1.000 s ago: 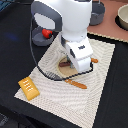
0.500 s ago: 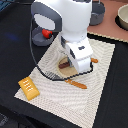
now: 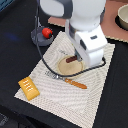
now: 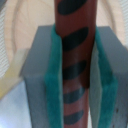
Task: Interact with the objects in diverse but meaningful ways.
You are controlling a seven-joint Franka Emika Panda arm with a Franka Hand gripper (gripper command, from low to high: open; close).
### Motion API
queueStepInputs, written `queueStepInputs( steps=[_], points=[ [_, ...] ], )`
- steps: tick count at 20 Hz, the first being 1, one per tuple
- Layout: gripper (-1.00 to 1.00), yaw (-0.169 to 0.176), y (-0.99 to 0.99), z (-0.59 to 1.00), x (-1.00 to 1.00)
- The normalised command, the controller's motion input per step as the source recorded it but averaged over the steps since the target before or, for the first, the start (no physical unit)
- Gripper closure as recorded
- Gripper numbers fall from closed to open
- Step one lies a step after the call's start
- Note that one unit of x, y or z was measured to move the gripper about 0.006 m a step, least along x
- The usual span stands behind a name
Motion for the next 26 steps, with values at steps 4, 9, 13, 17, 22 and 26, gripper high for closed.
queueStepInputs(
  steps=[4,9,13,17,22,26],
  points=[
    [1.00,0.038,0.38,0.84,-0.11],
    [1.00,0.068,0.58,0.63,-0.12],
    [1.00,0.089,0.66,0.52,-0.11],
    [1.00,0.096,0.60,0.18,-0.17],
    [1.00,0.098,0.51,-0.01,-0.26],
    [1.00,0.100,0.56,-0.09,-0.21]
  ],
)
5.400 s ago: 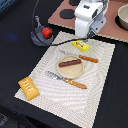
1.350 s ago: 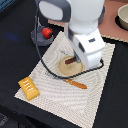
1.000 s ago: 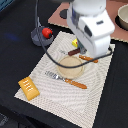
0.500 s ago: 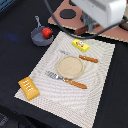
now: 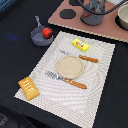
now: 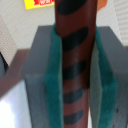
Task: Interact with the objects in diverse but meaningful ways.
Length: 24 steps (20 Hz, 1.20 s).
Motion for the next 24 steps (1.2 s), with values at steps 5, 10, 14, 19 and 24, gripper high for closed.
queueStepInputs(
  steps=[5,10,14,19,24],
  points=[
    [1.00,0.100,0.69,-0.06,-0.21],
    [1.00,0.086,0.82,0.00,-0.11],
    [1.00,0.065,0.86,0.00,-0.04],
    [1.00,0.024,0.71,-0.07,0.22],
    [1.00,0.001,0.49,-0.18,0.29]
  ],
)
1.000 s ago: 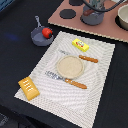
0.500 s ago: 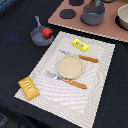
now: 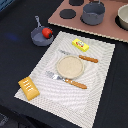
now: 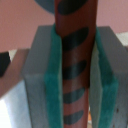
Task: Interact with the objects in diverse but meaningful ways.
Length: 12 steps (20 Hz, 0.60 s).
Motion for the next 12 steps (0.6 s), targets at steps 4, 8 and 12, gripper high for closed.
queueStepInputs(
  steps=[4,8,12],
  points=[
    [1.00,0.000,0.42,-0.22,0.35],
    [1.00,0.002,0.35,-0.32,0.26],
    [1.00,0.020,0.45,-0.32,0.07]
  ],
)
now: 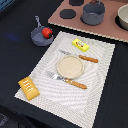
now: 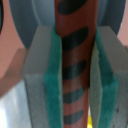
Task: Interact with the objects in diverse but meaningful ways.
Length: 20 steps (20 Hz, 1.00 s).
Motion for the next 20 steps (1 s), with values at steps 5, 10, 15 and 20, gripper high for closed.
queueStepInputs(
  steps=[5,10,15,20],
  points=[
    [1.00,0.027,0.46,-0.30,0.03],
    [-1.00,0.053,0.59,-0.06,0.00],
    [-1.00,0.054,0.57,0.03,0.01],
    [-1.00,0.049,0.52,0.32,0.07]
  ],
)
